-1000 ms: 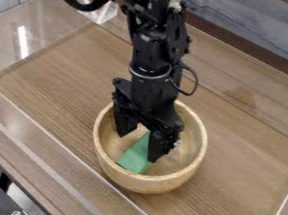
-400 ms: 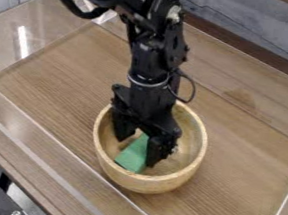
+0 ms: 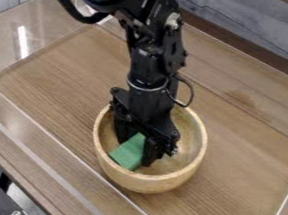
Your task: Move green stick from inside the wooden bowl to the table next to it
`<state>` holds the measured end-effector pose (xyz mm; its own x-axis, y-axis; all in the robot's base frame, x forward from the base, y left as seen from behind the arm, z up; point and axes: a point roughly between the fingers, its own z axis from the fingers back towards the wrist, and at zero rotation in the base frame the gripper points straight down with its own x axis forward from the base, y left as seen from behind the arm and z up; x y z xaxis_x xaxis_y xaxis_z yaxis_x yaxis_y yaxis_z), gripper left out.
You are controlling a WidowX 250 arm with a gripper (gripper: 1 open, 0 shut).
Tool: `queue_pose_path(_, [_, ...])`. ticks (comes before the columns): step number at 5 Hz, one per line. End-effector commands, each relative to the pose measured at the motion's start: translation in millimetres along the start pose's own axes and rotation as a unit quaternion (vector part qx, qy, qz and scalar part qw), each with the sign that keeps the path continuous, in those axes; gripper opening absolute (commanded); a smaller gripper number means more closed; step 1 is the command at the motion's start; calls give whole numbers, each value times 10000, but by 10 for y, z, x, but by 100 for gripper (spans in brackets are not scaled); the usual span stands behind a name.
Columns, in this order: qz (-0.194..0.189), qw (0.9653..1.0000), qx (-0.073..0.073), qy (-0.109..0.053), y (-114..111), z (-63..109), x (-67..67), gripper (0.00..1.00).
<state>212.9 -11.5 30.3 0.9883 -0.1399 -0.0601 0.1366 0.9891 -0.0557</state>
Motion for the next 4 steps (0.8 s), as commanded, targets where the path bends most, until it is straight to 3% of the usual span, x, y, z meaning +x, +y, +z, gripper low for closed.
queue_pose_path(1, [20, 10000, -31, -79, 6, 69, 29, 0])
queue_pose_path(3, [131, 9995, -193, -210, -3, 307, 54, 0])
queue_pose_path(4, [221, 9980, -349, -471, -14, 590, 105, 0])
